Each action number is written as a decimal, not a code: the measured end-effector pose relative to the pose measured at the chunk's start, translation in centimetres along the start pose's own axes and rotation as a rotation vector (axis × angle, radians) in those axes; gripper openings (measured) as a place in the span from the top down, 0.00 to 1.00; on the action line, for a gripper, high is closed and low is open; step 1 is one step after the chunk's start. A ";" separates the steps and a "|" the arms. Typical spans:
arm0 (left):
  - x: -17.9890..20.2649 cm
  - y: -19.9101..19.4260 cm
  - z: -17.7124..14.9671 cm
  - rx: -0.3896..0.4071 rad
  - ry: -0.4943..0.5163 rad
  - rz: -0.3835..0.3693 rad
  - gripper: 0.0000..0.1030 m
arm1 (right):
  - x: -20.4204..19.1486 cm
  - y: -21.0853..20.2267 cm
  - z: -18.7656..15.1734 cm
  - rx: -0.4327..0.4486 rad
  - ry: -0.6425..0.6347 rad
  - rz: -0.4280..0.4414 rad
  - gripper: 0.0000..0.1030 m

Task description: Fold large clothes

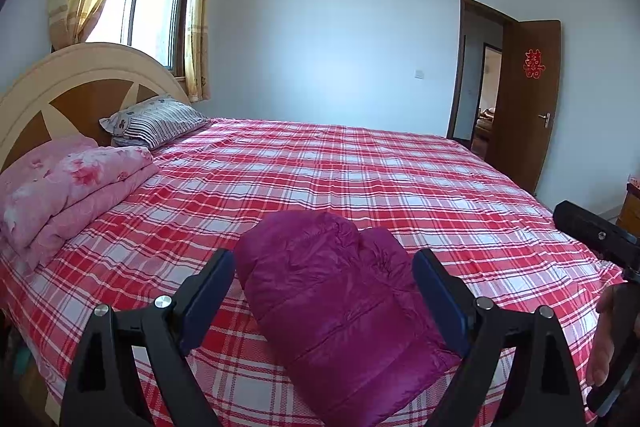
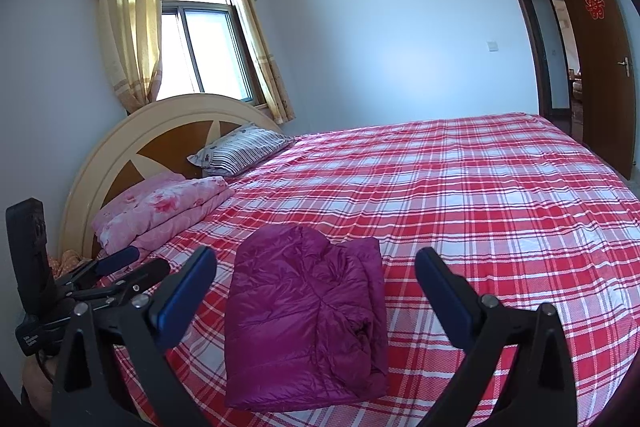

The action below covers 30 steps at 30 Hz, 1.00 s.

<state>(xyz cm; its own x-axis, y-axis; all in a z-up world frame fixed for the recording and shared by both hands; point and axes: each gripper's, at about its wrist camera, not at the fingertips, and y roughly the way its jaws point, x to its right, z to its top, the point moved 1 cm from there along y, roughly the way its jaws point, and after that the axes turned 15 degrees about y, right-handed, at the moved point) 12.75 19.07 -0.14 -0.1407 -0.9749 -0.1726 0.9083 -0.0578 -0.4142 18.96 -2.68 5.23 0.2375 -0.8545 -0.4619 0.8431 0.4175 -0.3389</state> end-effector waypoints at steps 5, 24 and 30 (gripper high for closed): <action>0.4 0.2 0.0 -0.017 0.024 0.036 0.12 | -0.3 -0.4 -0.1 0.014 -0.010 0.008 0.01; 0.1 -0.7 -0.1 0.026 -0.032 0.032 0.03 | -0.8 -1.8 0.4 0.063 -0.020 0.034 0.00; 0.4 -1.0 0.2 0.057 -0.004 0.054 0.03 | -0.8 -1.5 0.2 0.051 -0.024 0.029 0.00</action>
<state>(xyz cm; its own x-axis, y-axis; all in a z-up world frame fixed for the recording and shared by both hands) 11.86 18.68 0.40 -0.0892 -0.9777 -0.1901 0.9355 -0.0167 -0.3530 17.57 -2.73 6.26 0.2727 -0.8498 -0.4511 0.8590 0.4262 -0.2837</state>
